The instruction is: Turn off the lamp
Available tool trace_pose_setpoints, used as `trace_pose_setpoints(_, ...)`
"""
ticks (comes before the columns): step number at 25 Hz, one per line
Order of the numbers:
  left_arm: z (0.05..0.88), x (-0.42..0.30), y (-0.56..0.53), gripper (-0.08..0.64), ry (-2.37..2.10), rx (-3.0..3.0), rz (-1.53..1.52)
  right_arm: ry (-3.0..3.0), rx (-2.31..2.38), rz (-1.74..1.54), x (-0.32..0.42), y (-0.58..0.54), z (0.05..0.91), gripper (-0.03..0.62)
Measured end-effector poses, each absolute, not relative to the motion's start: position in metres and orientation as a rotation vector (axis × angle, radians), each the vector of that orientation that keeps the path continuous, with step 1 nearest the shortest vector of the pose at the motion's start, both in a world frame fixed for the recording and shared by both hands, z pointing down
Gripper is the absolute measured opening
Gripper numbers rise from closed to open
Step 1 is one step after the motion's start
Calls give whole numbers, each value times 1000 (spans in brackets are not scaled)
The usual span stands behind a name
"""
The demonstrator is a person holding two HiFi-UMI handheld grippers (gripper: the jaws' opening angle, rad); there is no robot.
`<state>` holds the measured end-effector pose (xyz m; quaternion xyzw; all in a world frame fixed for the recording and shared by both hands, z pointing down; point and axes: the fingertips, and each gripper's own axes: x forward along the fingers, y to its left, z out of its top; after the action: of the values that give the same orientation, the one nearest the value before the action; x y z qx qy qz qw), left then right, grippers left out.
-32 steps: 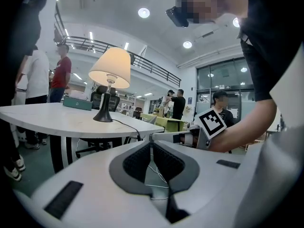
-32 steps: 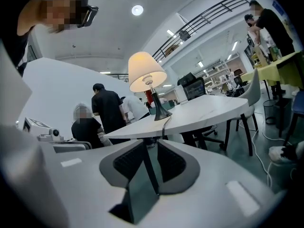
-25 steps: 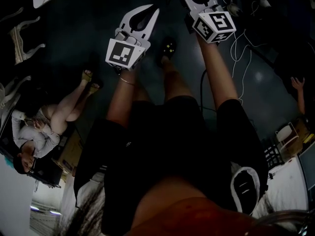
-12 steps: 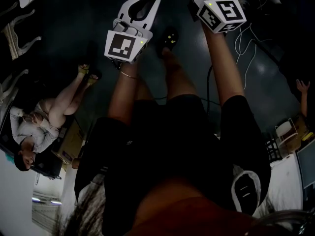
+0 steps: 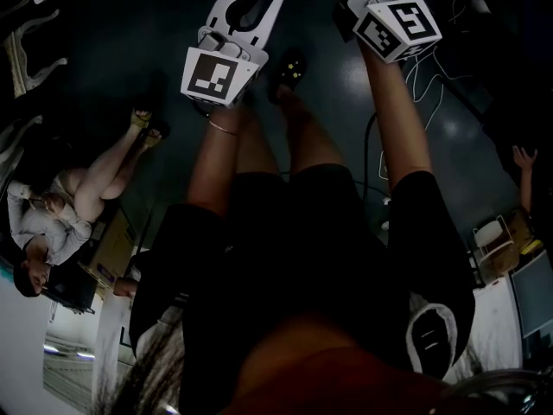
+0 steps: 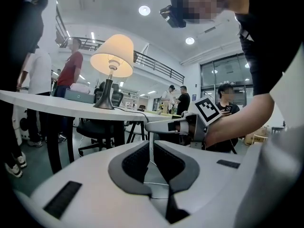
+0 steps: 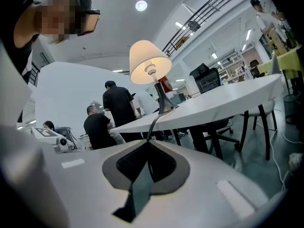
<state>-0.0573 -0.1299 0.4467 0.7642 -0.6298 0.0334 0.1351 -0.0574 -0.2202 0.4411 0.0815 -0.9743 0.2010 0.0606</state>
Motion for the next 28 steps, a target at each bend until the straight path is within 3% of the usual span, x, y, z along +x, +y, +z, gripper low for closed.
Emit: trace_pose_setpoints(28,465,-57,-157,17,-1732,2244,64,-3044,192,1097,-46,-232,389,6)
